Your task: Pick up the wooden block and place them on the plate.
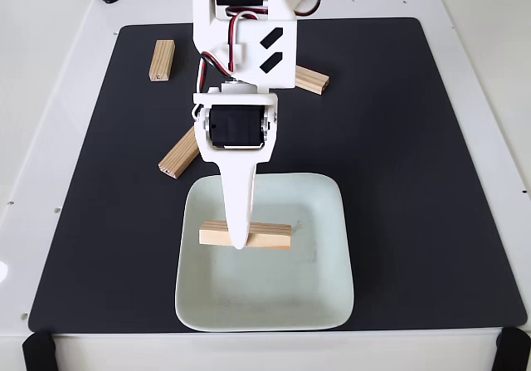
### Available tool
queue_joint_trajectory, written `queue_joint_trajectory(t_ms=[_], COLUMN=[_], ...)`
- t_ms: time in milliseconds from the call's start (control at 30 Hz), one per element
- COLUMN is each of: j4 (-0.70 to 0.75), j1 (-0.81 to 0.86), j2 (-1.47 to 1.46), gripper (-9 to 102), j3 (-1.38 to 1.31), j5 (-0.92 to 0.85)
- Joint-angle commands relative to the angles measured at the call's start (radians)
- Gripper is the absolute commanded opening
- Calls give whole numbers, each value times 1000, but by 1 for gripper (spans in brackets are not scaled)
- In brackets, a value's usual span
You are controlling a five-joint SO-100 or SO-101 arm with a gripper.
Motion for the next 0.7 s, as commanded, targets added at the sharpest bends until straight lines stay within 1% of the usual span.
queue_joint_trajectory(t_ms=[0,100,300,500,667], j4=[-40,-66,-66,-63,-64], j1=[5,5,5,5,2], j2=[11,9,-21,-80,-91], gripper=[-1,-1,-1,-1,-1], j3=[-49,-46,-51,-133,-140], j5=[6,6,6,6,6])
